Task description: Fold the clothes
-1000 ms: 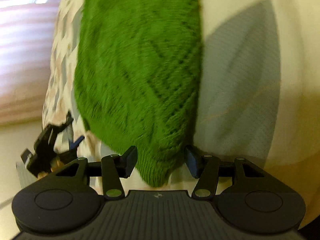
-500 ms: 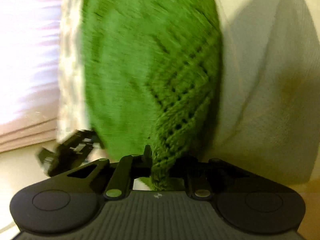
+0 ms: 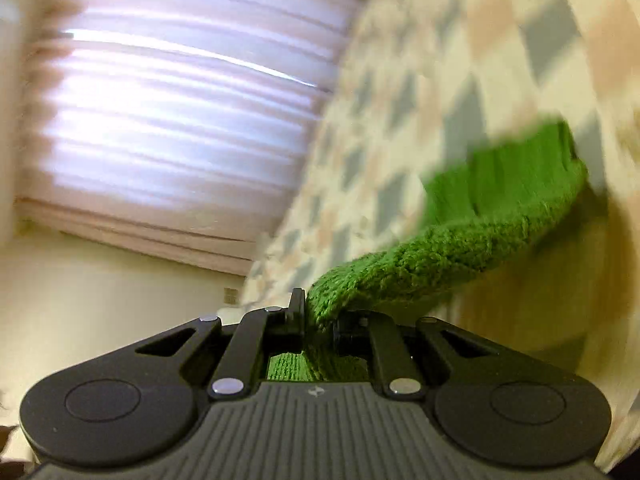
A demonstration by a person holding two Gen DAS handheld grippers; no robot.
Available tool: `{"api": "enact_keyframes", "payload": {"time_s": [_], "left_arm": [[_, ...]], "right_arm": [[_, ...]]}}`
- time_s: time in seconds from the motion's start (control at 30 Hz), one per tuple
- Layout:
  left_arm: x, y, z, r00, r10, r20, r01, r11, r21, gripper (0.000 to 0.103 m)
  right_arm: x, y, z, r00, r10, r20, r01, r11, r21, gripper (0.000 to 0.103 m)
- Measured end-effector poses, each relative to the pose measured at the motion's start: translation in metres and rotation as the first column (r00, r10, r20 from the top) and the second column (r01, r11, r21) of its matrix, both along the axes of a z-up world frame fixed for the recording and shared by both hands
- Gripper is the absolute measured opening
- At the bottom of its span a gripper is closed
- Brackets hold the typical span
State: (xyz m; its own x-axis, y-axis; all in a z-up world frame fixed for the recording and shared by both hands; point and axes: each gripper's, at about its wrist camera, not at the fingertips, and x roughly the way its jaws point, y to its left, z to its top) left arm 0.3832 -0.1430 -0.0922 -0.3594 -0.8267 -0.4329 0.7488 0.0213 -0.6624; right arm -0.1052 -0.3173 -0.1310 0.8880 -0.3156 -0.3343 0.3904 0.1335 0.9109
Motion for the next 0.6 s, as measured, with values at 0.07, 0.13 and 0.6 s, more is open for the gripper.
{"api": "enact_keyframes", "payload": {"time_s": [0.07,0.13,0.6], "left_arm": [[-0.006,0.003,0.03,0.999,0.036,-0.003,-0.037,0.996,-0.076,0.006],[-0.009,-0.001,0.056,0.996,0.09,0.008,-0.088,0.986,-0.138,0.006],[-0.063,-0.008,0.167,0.857,0.496,0.138,-0.432,0.839,-0.331,0.006]], "right_arm": [[-0.004,-0.012,0.039,0.999,0.045,0.004,-0.045,0.994,-0.099,0.012],[-0.007,-0.036,0.073,0.996,0.089,0.019,-0.085,0.98,-0.18,0.012],[0.056,-0.19,0.151,0.926,0.333,0.181,-0.272,0.917,-0.293,0.012]]}}
